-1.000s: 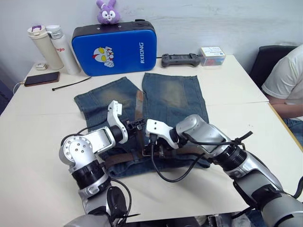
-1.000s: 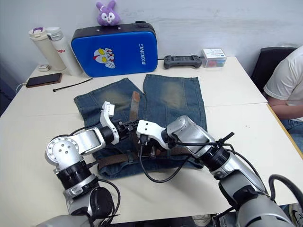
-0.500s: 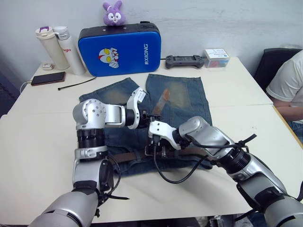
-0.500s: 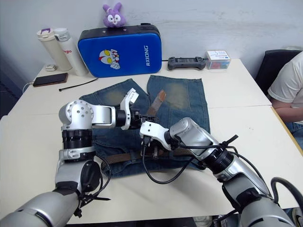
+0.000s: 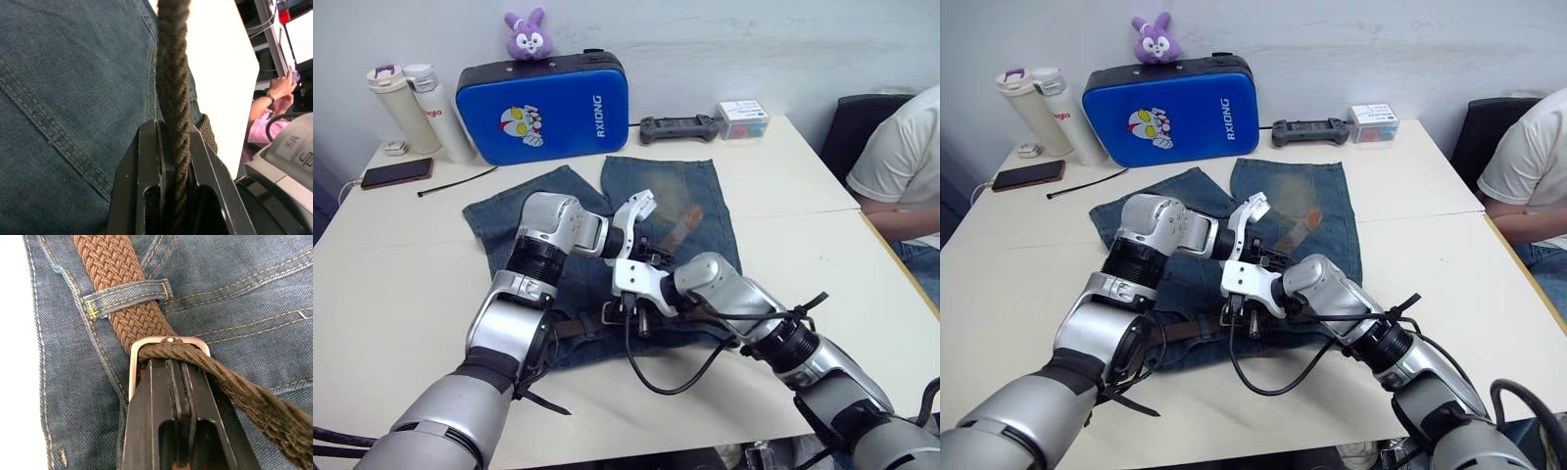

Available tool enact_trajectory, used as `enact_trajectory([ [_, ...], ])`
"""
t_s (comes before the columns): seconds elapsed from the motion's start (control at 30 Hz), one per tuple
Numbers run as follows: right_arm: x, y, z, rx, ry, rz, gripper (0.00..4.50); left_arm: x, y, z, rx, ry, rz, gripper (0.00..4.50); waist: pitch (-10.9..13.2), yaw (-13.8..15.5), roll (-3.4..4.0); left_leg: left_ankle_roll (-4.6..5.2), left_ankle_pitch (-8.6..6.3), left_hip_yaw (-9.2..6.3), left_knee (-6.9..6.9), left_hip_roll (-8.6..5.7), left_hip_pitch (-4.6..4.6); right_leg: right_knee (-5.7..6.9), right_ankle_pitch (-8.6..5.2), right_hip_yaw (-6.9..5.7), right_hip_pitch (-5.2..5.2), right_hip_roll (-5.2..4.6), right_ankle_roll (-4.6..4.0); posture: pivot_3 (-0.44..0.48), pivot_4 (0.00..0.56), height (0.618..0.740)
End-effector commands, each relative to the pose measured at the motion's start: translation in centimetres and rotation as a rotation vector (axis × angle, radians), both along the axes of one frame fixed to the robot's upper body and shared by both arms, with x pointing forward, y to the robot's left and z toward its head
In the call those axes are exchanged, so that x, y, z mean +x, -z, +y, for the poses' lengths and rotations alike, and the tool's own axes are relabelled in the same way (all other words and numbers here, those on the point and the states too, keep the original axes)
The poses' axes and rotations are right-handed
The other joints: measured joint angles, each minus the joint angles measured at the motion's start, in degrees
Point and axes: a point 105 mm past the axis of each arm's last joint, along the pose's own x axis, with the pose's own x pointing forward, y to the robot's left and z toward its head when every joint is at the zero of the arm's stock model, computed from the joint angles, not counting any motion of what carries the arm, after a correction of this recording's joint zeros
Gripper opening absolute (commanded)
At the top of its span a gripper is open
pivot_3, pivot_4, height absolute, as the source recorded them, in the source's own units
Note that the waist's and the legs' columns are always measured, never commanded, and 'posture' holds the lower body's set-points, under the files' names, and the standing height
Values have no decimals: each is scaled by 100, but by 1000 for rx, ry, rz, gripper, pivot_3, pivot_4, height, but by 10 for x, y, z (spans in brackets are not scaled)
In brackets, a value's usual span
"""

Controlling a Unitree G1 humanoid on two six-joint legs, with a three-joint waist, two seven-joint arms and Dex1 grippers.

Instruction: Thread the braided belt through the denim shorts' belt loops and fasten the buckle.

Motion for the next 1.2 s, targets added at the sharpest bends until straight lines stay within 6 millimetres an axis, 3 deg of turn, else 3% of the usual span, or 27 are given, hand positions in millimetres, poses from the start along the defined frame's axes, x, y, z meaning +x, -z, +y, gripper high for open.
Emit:
enact_trajectory([
  [0.03, -25, 104, -49, -333, 167, 240, 38, -7, -51, -28, -160, 127, -146, 0, -5, 2, 9, 0, 0, 0, -2, 1, 3, 0, -1, 0, 2, 0, 1, 0, 150, 740],
  [0.1, -23, 101, -49, -324, 180, 232, 38, -6, -51, -25, -161, 116, -146, 0, -5, 2, 8, 0, 0, 0, -6, 1, 9, 0, -3, 0, 7, 0, 4, 0, 150, 740],
  [0.33, -3, 69, -52, -223, 236, 148, 38, 1, -53, 17, -148, 21, -135, 0, 21, 9, 28, -5, 5, 0, -9, 1, 6, 3, -4, 4, 1, 0, 5, 0, 150, 740],
  [0.43, 3, 54, -52, -183, 248, 119, 38, 1, -55, 29, -150, -9, -136, 0, 73, 17, -9, -12, 18, -5, -8, 1, -14, 12, -2, 1, -19, 0, 1, 0, 150, 740],
  [0.67, 3, 33, -51, -118, 248, 82, 38, -4, -61, 36, -200, -34, -119, 0, 122, 98, -19, -4, 23, -10, 8, -10, -87, 24, 7, 0, -82, -6, -12, 0, 150, 740],
  [0.87, 2, 4, -43, 12, 260, 56, 38, -12, -53, 34, -196, -35, -104, 0, 176, 181, -29, 4, 30, -15, 20, -18, -145, 25, 16, -2, -134, -9, -24, 0, 150, 740],
  [0.97, 0, -15, -41, 78, 264, 58, 900, -13, -48, 37, -186, -45, -98, 0, 232, 188, -29, 11, 33, -15, 22, -26, -163, 26, 16, -2, -153, -16, -24, 0, 150, 740],
  [1.07, -1, -32, -46, 124, 284, 52, 2180, -14, -44, 38, -174, -50, -98, 0, 237, 201, -26, 48, 54, -15, 28, -29, -226, 32, 17, -3, -210, -18, -25, 0, 150, 740],
  [1.2, 2, -58, -77, 210, 330, 58, 4059, -21, -42, 37, -153, -3, -142, 0, 241, 257, -29, 72, 65, -15, 36, -34, -295, 34, 17, 0, -287, -19, -26, 0, 150, 740],
])
